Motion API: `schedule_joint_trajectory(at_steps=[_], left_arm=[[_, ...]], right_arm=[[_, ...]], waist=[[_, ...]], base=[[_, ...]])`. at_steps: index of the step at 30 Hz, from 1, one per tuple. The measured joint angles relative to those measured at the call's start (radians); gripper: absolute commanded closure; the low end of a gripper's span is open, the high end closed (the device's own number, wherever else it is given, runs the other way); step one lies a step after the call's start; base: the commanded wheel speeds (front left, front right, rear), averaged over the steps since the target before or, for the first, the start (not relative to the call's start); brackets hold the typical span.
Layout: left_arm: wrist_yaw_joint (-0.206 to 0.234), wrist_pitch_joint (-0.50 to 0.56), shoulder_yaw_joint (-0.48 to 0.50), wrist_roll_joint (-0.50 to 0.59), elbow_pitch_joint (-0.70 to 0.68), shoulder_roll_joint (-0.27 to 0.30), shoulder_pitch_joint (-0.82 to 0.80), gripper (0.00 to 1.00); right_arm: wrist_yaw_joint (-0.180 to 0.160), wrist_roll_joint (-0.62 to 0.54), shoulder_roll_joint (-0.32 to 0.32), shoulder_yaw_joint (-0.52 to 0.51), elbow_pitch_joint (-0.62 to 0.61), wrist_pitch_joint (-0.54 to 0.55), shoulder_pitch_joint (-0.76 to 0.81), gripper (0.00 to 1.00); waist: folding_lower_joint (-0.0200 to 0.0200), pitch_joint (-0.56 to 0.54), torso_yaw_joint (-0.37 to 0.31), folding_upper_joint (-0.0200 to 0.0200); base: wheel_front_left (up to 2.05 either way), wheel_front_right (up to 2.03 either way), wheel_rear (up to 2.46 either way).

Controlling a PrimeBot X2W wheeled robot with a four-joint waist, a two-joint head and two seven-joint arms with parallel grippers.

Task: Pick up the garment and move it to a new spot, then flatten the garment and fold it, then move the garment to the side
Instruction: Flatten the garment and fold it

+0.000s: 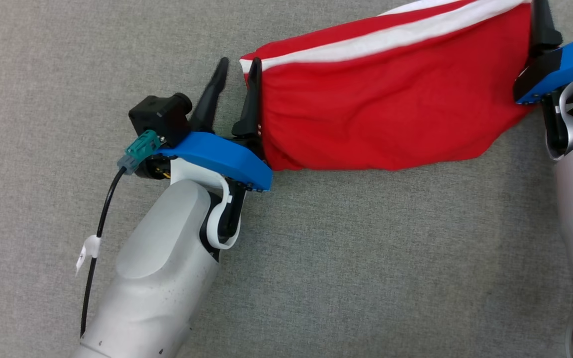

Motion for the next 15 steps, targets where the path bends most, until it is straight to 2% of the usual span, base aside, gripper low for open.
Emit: schedule_joint_trajectory(at_steps=[6, 11, 15], left_arm=[[0.033, 0.0, 0.054, 0.052, -0.037, 0.0, 0.048, 0.0], [0.035, 0.0, 0.086, 0.083, -0.063, 0.0, 0.11, 0.0], [0.044, 0.0, 0.095, 0.101, -0.08, 0.0, 0.136, 0.0]], right_arm=[[0.0, 0.039, -0.005, 0.011, 0.016, 0.0, 0.033, 0.0], [0.0, 0.071, -0.016, 0.08, 0.176, 0.003, 0.063, 0.0], [0.0, 0.08, -0.027, 0.116, 0.278, 0.05, 0.042, 0.0]], waist=[[-0.0001, -0.014, -0.011, -0.0002], [-0.0002, -0.038, -0.018, -0.0002], [-0.0004, -0.052, -0.022, -0.0006]], base=[[0.0, 0.0, 0.0], [0.0, 0.0, 0.0], [0.0, 0.0, 0.0]])
